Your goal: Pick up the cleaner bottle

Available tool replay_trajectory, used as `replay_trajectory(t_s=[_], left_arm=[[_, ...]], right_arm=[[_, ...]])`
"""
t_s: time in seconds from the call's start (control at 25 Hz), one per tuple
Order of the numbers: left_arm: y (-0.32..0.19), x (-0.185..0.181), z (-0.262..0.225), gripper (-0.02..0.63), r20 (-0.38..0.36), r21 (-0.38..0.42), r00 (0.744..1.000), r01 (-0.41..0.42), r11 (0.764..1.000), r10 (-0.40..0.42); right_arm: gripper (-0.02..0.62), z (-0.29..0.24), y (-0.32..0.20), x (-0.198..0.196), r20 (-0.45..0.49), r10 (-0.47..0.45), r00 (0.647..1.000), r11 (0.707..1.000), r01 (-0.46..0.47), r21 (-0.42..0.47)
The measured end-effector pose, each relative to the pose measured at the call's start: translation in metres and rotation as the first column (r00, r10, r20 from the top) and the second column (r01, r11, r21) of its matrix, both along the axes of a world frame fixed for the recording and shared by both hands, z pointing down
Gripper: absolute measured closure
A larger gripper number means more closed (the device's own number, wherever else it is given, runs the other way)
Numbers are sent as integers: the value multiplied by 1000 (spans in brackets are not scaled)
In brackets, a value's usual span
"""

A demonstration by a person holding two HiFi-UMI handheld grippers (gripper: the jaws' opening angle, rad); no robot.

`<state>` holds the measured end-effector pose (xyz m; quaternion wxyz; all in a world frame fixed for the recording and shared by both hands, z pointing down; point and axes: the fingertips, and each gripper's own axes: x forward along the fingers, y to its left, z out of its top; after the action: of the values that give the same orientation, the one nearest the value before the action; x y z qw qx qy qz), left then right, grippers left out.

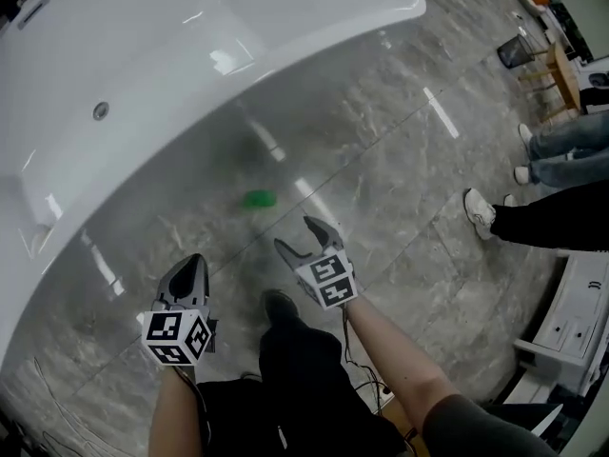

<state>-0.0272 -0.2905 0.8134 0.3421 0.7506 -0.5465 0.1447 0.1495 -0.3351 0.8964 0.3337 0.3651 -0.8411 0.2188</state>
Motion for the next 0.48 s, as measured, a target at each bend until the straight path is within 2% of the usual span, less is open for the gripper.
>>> replay_trajectory(t_s=[0.16,0.36,0.48], left_arm=[[-21,4,39,592,3,40,1000,-22,999,22],[-37,5,86,592,49,51,998,-35,998,33],[-46,8,117,592,51,49,998,-34,998,31]], right_arm=[[285,37,-23,4,-1,20,1000,997,-20,77],[285,73,-47,4,68,26,997,994,-33,104],[286,95,-54,-3,88,-29,996,993,18,121]])
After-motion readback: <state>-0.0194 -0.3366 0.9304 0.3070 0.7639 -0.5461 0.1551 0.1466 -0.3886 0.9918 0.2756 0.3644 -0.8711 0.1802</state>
